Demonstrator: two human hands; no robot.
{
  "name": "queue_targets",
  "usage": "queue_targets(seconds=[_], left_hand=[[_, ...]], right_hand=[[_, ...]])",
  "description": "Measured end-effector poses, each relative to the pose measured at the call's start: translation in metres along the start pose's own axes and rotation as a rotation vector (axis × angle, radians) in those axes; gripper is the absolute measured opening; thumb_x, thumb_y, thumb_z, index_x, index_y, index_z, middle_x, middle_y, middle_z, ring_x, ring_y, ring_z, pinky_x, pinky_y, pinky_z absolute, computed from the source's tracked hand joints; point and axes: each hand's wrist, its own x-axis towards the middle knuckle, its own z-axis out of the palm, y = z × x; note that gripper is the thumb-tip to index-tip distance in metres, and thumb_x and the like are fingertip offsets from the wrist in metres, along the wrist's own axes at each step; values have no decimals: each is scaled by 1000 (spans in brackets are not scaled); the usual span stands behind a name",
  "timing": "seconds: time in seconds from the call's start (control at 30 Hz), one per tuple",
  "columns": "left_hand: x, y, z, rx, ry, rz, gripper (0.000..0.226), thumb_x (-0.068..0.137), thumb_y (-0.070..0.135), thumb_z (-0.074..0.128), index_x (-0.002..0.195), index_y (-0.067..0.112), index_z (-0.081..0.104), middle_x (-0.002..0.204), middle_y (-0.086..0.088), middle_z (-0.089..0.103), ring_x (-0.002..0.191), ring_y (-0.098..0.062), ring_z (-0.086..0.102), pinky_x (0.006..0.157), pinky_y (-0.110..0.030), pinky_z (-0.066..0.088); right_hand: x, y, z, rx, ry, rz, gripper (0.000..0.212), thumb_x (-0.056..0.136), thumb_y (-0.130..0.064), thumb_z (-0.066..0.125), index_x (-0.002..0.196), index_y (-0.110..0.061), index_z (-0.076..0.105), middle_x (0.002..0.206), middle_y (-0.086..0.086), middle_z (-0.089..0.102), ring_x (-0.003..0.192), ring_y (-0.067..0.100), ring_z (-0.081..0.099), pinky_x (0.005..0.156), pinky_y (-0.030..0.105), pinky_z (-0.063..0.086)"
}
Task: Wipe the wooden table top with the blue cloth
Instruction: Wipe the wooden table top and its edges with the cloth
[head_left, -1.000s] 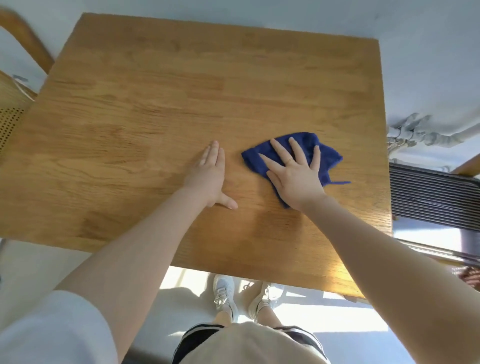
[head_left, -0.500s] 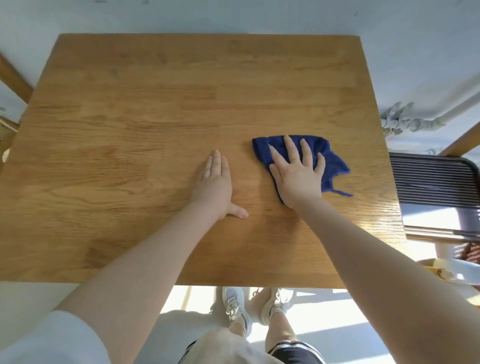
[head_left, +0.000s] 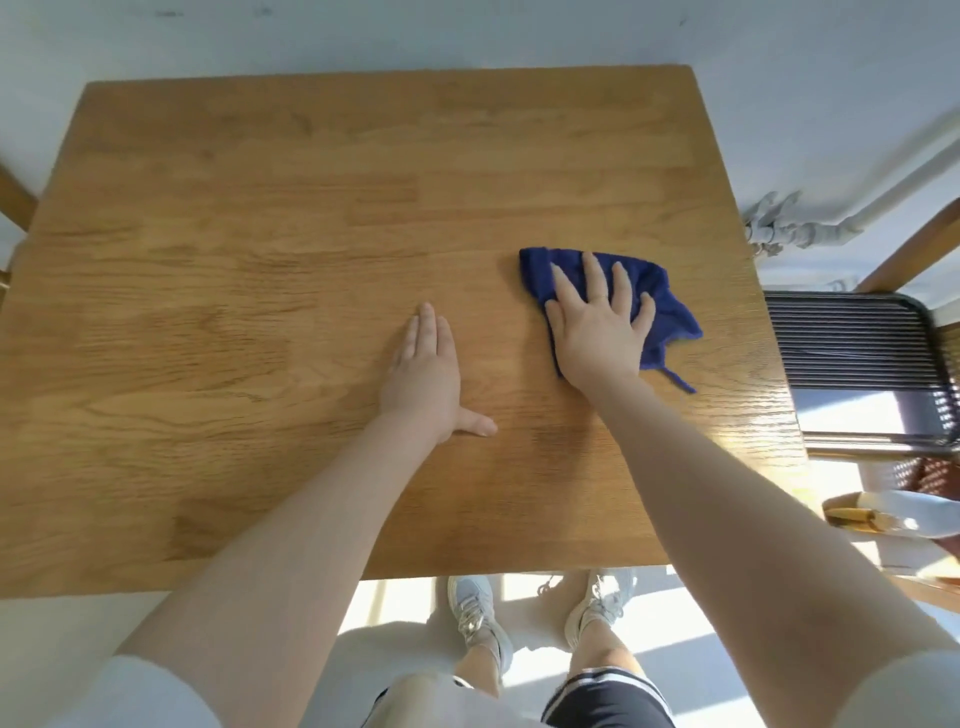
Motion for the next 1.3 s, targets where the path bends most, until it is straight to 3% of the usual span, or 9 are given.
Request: queue_targets(seconds=[0.17, 0.5, 0.63, 0.8, 0.87, 0.97, 1.07, 1.17, 1.3], left_hand=[[-2, 0, -7, -27, 7, 13, 135, 61, 57, 76, 146, 5, -16, 153, -9, -28, 144, -21, -18, 119, -34, 0], [1, -1, -7, -38, -33, -32, 134, 62, 61, 73, 147, 9, -17, 153, -4, -30, 143, -18, -19, 115, -32, -3], [2, 27, -18, 172, -20, -123, 135, 58, 76, 63, 148, 3, -5, 155, -11, -22, 142, -27, -21, 115, -48, -6], [18, 72, -28, 16, 110, 41, 122, 59, 77, 62, 148, 7, 18, 158, -5, -9, 145, -20, -11, 117, -38, -2], [23, 85, -30, 10, 120, 72, 126, 59, 75, 64, 150, 8, 7, 158, -6, -9, 145, -19, -10, 116, -34, -1], [26, 95, -23, 17, 101, 21, 130, 60, 74, 64, 149, 12, -8, 157, -10, -15, 145, -23, -9, 116, -35, 0], [27, 97, -11, 33, 67, -38, 132, 59, 75, 63, 148, 13, -12, 155, -14, -18, 145, -27, -11, 116, -39, 1], [28, 102, -9, 44, 24, -60, 134, 59, 71, 67, 148, 11, -12, 154, -16, -22, 144, -28, -14, 116, -39, 5], [30, 105, -12, 40, 13, -67, 134, 60, 67, 70, 148, 8, -11, 154, -17, -21, 144, -30, -13, 117, -39, 9]], right_hand=[[-46, 10, -1, -70, -82, -174, 44, 98, -46, 23, 142, -44, 21, 156, -2, 10, 143, 26, 0, 111, 53, -1], [74, 28, -19, -23, -80, -136, 42, 98, -44, 22, 140, -41, 27, 156, -2, 10, 143, 25, 0, 112, 53, -1], [27, 51, -15, -27, 7, -368, 42, 96, -43, 28, 134, -32, 44, 149, 6, 33, 138, 33, 25, 108, 56, 16], [19, 83, -21, -66, -61, -603, 44, 93, -47, 29, 131, -35, 47, 144, 4, 43, 130, 33, 39, 103, 55, 28], [51, 83, -25, -75, -54, -574, 46, 93, -49, 26, 135, -37, 42, 148, 2, 36, 135, 31, 31, 107, 54, 21], [100, 78, -30, -54, -93, -374, 44, 97, -48, 23, 140, -41, 29, 155, -3, 17, 142, 25, 10, 113, 50, 4], [105, 77, -31, -40, -63, -327, 43, 98, -45, 24, 141, -39, 28, 156, -1, 15, 142, 26, 7, 113, 51, 2], [51, 92, -24, -44, 3, -435, 44, 95, -46, 27, 138, -38, 35, 152, 3, 26, 140, 32, 19, 110, 55, 11], [13, 112, -25, -97, -101, -733, 45, 93, -49, 27, 135, -40, 40, 148, 4, 36, 135, 35, 31, 106, 57, 19]])
